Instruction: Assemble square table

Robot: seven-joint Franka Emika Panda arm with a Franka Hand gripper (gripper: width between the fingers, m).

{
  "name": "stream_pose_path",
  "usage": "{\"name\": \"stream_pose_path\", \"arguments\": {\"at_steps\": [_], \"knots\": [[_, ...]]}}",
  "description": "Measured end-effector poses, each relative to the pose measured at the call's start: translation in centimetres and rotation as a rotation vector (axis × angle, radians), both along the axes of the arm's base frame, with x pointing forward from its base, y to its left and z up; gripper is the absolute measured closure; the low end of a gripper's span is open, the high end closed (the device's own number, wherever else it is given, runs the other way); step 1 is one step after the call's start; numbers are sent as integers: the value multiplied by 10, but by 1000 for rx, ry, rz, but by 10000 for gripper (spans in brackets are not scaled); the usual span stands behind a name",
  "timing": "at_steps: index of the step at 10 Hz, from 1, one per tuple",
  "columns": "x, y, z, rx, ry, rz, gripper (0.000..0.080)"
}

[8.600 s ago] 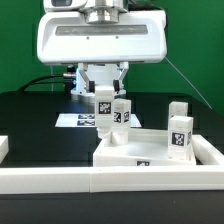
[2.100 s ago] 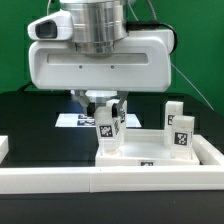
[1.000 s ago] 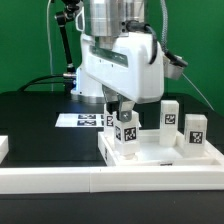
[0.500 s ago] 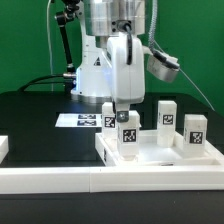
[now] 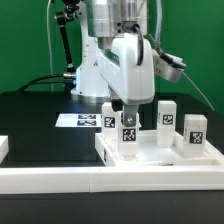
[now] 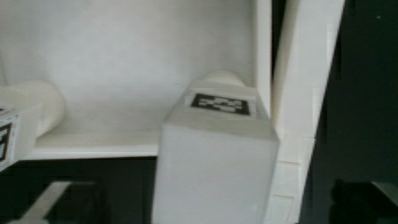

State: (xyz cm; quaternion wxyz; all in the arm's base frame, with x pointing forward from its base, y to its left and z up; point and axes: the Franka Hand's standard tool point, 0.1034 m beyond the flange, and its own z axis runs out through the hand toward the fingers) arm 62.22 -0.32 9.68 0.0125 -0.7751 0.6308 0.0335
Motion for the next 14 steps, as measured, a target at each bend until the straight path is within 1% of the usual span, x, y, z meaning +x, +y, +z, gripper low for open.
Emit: {"name": "stream_pose_path", "arguments": {"at_steps": [3,6,9,14], "knots": [[2,7,-1,9,-32,293,152],[2,5,-1,14,-43,485,150],[1,8,-4,15,-68,782,150],[0,8,-5,24,-85,1142,150]]}}
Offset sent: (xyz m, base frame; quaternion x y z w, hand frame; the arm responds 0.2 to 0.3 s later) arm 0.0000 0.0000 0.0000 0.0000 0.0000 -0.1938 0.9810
